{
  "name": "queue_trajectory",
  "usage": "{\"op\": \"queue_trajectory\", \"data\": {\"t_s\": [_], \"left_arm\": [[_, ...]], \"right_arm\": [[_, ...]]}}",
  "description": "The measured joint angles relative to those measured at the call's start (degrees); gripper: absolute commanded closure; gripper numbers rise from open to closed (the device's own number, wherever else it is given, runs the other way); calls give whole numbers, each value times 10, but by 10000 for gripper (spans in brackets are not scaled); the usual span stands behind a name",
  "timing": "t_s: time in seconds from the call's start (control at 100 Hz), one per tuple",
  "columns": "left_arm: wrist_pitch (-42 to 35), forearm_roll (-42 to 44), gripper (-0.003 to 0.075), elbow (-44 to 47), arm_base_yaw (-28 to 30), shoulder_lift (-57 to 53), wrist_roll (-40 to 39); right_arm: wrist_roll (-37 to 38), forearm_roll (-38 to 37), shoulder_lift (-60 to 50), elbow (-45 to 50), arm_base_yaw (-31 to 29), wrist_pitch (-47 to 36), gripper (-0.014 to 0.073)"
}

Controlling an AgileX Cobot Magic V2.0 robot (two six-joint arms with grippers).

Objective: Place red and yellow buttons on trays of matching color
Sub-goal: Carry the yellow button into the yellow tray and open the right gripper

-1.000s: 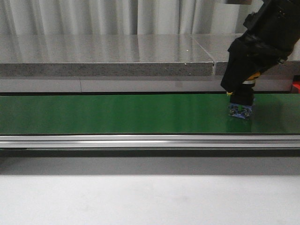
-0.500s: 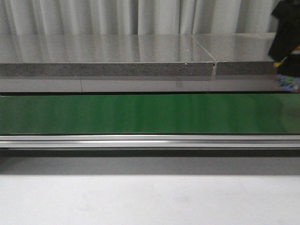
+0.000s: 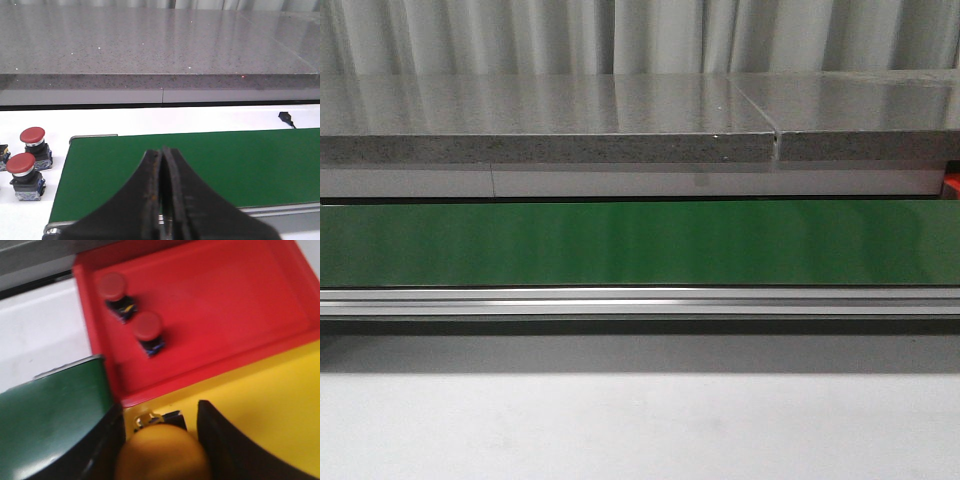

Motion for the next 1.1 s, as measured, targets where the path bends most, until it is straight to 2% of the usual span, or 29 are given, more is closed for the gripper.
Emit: {"op": "queue_trajectory", "data": {"t_s": [0.19, 0.71, 1.1], "left_arm": [[0, 0, 739, 0, 0, 0, 0], [0, 0, 739, 0, 0, 0, 0], [0, 0, 739, 0, 0, 0, 0]], "right_arm": [[23, 0, 58, 0, -46, -28, 390], [28, 0, 198, 0, -53, -117, 390], [28, 0, 257, 0, -66, -128, 390]]}}
